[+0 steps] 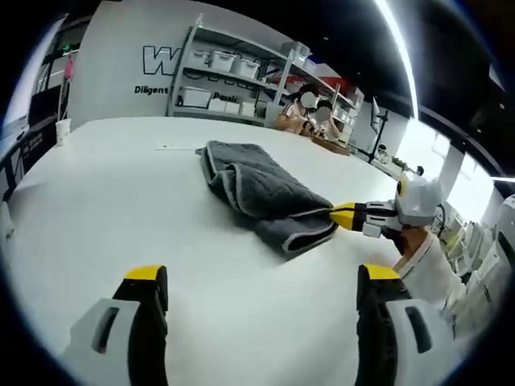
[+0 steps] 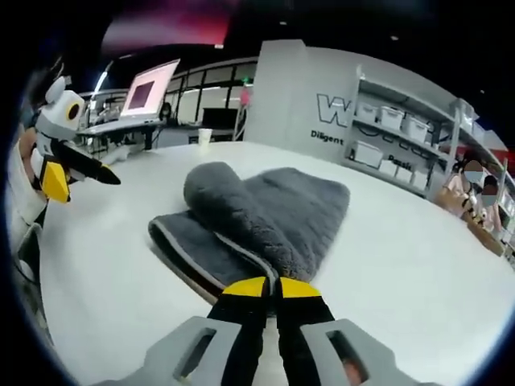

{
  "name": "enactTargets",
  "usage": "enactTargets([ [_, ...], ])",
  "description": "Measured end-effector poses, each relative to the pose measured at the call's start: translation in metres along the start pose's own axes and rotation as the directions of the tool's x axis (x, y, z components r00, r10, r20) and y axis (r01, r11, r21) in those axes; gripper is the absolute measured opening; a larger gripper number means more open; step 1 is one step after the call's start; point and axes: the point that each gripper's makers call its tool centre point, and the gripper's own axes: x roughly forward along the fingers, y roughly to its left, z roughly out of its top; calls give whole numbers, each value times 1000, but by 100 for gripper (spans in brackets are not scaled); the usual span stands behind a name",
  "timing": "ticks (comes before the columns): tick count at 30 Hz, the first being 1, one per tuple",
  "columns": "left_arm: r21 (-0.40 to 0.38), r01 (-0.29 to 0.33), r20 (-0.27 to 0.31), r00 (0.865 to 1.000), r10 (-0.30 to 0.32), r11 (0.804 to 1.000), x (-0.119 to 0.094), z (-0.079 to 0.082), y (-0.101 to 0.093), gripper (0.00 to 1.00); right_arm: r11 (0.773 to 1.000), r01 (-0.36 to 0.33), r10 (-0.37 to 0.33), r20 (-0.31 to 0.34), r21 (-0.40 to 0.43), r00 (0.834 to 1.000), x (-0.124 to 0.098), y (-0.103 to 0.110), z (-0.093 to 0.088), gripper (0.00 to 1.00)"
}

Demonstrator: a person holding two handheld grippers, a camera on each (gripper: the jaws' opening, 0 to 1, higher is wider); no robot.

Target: Open the folded towel by lifting each exposed corner and separating the folded layers until the towel lies flat within the target outline without major curled edges

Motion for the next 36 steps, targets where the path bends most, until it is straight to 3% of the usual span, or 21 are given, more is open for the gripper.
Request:
enactTargets([
  [19, -3, 2, -3, 1000, -2, 1000, 0, -1, 0, 97, 1000, 29, -29, -17, -9, 999, -3, -8, -4, 1],
  [25, -1, 5, -4, 1000, -5, 1000, 0, -1, -1, 97, 997, 74, -74, -18, -3, 997, -9, -15, -3, 17],
  [36, 0, 15, -7, 1000, -15, 1000, 3, -2, -2, 97, 996, 83, -81, -48, 32, 996, -24, -26, -12, 49],
])
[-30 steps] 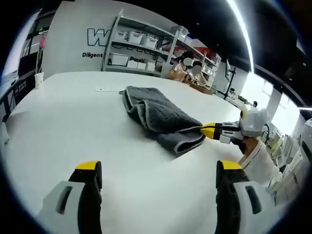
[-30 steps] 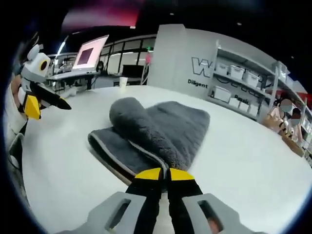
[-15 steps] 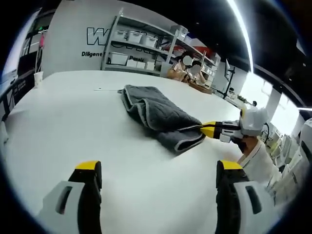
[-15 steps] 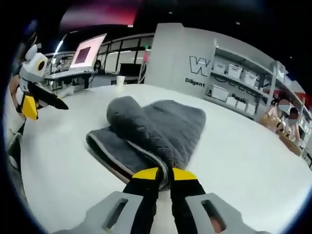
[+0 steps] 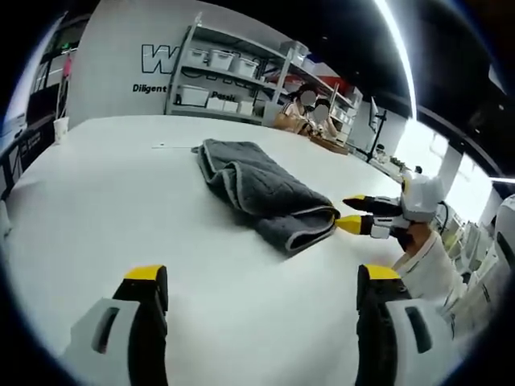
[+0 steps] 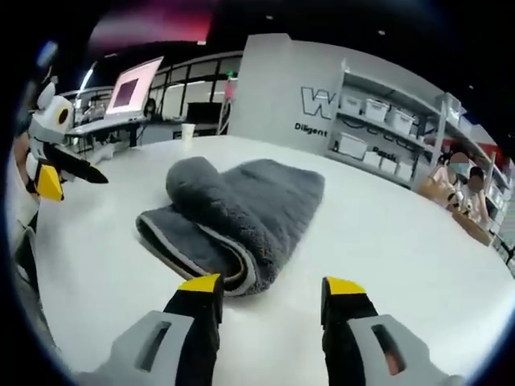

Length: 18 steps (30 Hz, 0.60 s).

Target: Open the folded towel by lifting each exposed corner and separating the folded layers until the towel lies flat within the target outline without major curled edges

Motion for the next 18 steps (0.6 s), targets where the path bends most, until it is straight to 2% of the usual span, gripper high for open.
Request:
enactTargets([
  [3, 2, 2, 0, 1000, -2, 1000, 1, 1, -1, 97, 999, -22, 23, -21, 41, 1000, -3, 1, -5, 60],
  [6, 2, 4, 1, 1000, -4, 1000, 1, 1, -1, 97, 998, -33, 34, -16, 45, 999, -5, 2, -5, 71],
  [12, 4, 8, -2, 1000, -8, 1000, 2, 1, -3, 97, 997, -51, 52, -21, 60, 998, -7, 5, -8, 84],
  [15, 4, 7, -3, 1000, -7, 1000, 1, 0, -2, 97, 997, -53, 54, -12, 48, 998, -9, 7, -7, 85],
  [18, 0, 10, 0, 1000, -10, 1000, 0, 0, -2, 98, 997, -62, 63, -23, 38, 998, -8, 11, -8, 95],
])
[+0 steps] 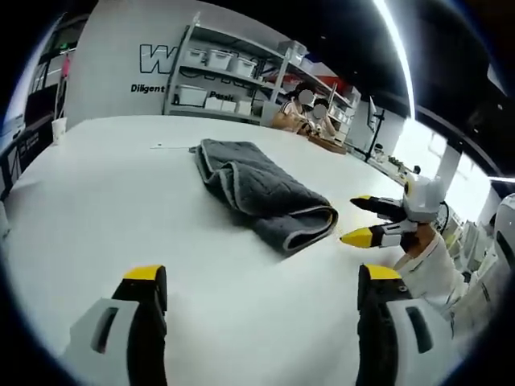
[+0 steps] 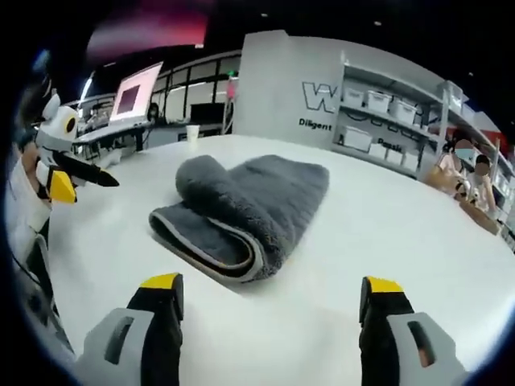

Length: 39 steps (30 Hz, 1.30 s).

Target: Open the folded towel by lifting each exposed corner and separating the folded layers until the towel lies flat within the target outline without major curled edges

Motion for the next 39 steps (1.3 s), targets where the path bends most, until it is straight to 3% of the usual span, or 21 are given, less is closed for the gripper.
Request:
enactTargets([
  [5, 3, 5, 1, 1000, -5, 1000, -1, 0, -1, 98, 1000, -17, 16, -45, -19, 999, 1, 9, -7, 98],
  [11, -7, 1, 10, 1000, -1, 1000, -5, -1, 3, 98, 999, -38, 37, -36, -22, 999, -1, 17, 0, 99],
  [23, -27, -19, 28, 999, 20, 999, -19, -5, 13, 98, 993, -80, 85, 61, -89, 995, 6, 54, 47, 99],
  [33, -35, -52, 40, 998, 53, 998, -35, -6, 24, 98, 981, -130, 142, 80, -141, 987, 22, 85, 68, 98],
  [39, -40, -72, 44, 996, 73, 997, -43, -8, 30, 99, 966, -110, 147, 144, -235, 979, 29, 100, 88, 97],
])
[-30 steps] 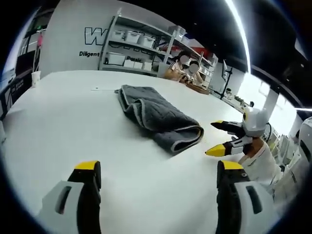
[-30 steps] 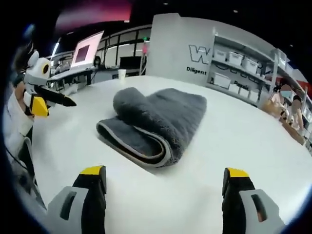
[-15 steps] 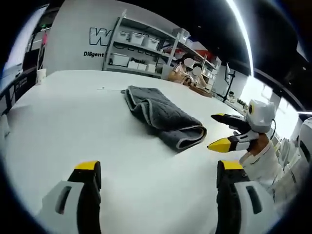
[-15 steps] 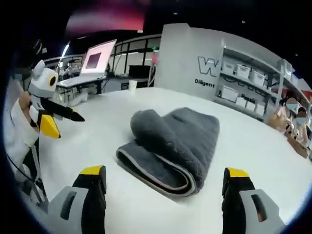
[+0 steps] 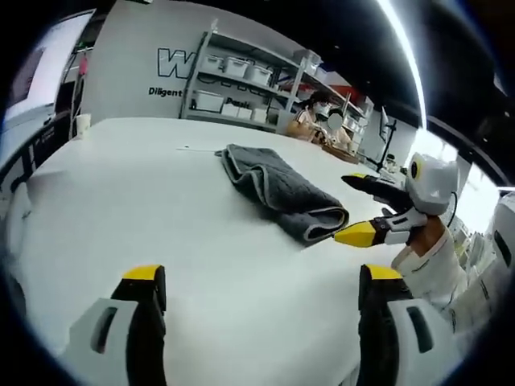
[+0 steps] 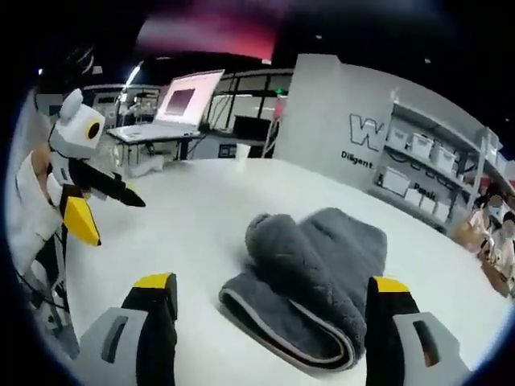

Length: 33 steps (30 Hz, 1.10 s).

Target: Open the folded towel by lifting each exposed corner and separating the folded layers until the towel lies flat within the target outline without major curled edges

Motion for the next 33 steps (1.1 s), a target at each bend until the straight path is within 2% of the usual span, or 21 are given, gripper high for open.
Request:
enactTargets([
  [4, -2, -14, 3, 1000, 15, 1000, -4, 0, 5, 99, 999, -8, 7, -12, -31, 1000, 8, 8, 3, 93],
  [9, 4, -28, -5, 1000, 29, 1000, -8, -3, 9, 99, 999, -25, 24, -25, -46, 999, 16, 17, 5, 83],
  [12, -4, -33, 2, 999, 33, 999, -12, -3, 12, 99, 992, -36, 37, 8, -125, 999, 23, 23, 12, 79],
  [15, -2, -37, 7, 999, 37, 999, -14, -2, 14, 99, 987, -29, 31, 9, -157, 999, 27, 27, 14, 69],
  [19, -10, -47, 9, 999, 47, 999, -16, -3, 16, 99, 983, -51, 49, -17, -174, 999, 34, 36, 11, 65],
  [25, -16, -53, 3, 999, 53, 998, -16, -7, 19, 99, 968, -19, 4, -59, -249, 998, 45, 35, 5, 47],
  [33, -15, -48, 10, 999, 48, 999, -16, -5, 19, 99, 954, 19, -41, -65, -300, 997, 58, 30, 3, 37],
])
